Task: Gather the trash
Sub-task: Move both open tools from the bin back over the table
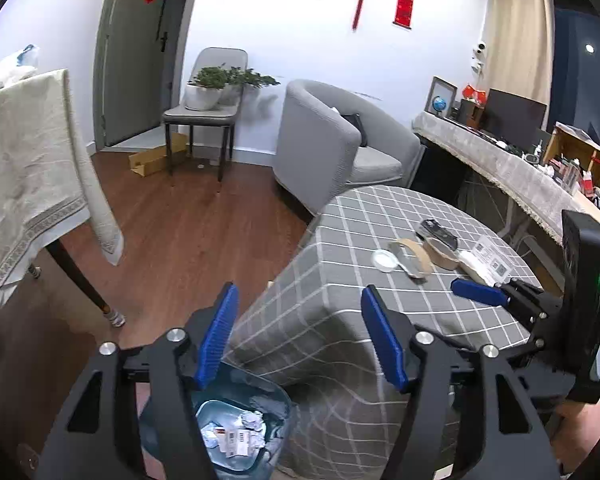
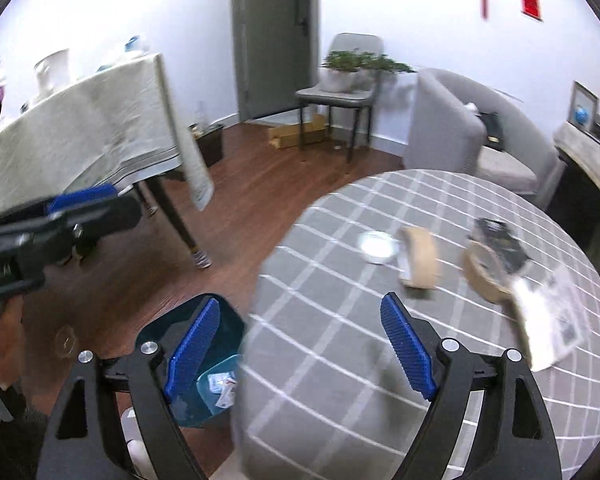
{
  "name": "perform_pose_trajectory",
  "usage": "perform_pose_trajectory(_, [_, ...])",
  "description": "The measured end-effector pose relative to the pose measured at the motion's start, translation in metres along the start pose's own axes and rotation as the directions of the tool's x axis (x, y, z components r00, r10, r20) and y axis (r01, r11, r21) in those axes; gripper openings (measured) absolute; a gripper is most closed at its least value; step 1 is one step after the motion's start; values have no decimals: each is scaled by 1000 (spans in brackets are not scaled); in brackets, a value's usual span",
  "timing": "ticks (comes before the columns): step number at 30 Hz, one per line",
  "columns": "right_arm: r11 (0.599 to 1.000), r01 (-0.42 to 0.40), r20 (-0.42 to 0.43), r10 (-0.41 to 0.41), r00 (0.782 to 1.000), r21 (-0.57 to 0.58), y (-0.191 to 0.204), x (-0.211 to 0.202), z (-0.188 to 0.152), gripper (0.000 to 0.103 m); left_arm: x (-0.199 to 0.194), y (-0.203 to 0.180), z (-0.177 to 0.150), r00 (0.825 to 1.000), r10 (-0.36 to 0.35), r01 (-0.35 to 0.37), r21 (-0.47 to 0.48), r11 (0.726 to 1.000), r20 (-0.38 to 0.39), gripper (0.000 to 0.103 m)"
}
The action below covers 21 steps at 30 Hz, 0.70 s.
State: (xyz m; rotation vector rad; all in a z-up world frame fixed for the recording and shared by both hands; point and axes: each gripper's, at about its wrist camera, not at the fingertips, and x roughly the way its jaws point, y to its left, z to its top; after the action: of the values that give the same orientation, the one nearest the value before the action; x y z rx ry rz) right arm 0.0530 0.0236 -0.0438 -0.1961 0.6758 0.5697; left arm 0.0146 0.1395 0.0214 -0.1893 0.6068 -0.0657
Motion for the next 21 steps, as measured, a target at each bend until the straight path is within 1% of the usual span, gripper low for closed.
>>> perform_pose_trajectory(8, [994, 66, 28, -69, 997, 88, -55, -24, -14, 84, 20, -32, 0, 999, -35, 35, 22, 999, -22, 72])
perform_pose_trajectory(14, [985, 81, 31, -87, 996, 154, -94, -31, -21, 84, 35, -54, 3, 998, -54, 55, 40, 998, -34, 73])
perform_pose_trajectory(19, [972, 70, 38, -80, 996, 223, -119, -35, -21, 84, 49, -68, 4, 996, -71, 74, 45, 996, -53, 73])
perform_pose_trajectory(21, [967, 84, 33, -94, 995, 240, -127, -34, -20, 84, 55, -73, 5, 995, -80, 83, 42, 996, -58, 73])
